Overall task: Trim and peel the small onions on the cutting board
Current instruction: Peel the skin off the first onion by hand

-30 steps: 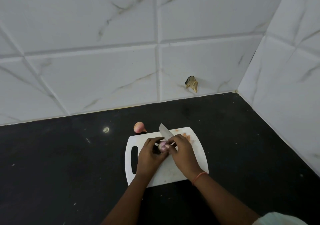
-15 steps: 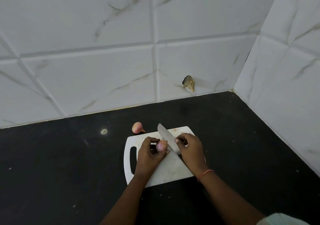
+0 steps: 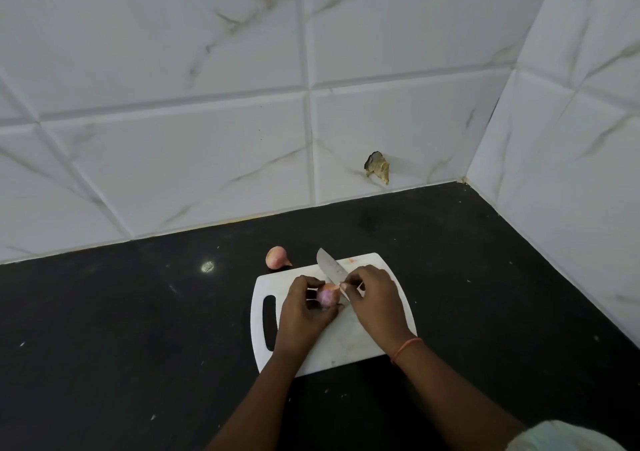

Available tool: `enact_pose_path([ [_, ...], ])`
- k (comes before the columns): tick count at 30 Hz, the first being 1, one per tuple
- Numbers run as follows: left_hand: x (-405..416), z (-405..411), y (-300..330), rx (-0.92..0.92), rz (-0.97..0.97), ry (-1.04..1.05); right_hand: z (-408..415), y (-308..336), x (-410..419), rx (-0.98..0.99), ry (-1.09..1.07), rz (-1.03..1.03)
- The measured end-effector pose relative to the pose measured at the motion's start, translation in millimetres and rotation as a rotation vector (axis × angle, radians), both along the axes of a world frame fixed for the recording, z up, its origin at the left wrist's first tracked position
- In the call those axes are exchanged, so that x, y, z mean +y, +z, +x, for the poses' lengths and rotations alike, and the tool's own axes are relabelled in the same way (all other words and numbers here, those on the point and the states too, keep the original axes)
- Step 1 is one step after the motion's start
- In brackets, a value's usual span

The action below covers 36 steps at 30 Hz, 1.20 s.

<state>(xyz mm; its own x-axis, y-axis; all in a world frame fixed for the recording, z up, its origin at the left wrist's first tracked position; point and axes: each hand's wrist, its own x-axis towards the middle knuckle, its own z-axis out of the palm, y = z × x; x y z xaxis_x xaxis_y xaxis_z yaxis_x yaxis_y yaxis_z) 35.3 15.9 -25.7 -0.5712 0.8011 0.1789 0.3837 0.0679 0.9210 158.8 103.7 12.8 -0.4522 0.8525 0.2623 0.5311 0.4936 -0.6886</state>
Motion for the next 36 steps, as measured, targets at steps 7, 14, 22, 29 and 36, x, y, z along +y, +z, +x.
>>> enact_pose_path([
  [7, -1, -3, -2, -0.037, -0.030, 0.007, 16, 2, 13, -0.116, -0.098, 0.050],
  [14, 0, -3, -2, -0.061, -0.047, 0.014, 11, 3, 5, 0.003, -0.044, 0.014],
  [22, -1, 1, 2, -0.069, -0.021, 0.026, -5, -2, -14, -0.062, 0.146, 0.011],
  [29, -2, 1, 2, -0.032, -0.029, 0.007, -4, 2, -7, -0.102, 0.093, 0.099],
  [36, -4, 2, 9, -0.075, -0.069, 0.010, 13, 6, 9, -0.072, -0.015, -0.007],
])
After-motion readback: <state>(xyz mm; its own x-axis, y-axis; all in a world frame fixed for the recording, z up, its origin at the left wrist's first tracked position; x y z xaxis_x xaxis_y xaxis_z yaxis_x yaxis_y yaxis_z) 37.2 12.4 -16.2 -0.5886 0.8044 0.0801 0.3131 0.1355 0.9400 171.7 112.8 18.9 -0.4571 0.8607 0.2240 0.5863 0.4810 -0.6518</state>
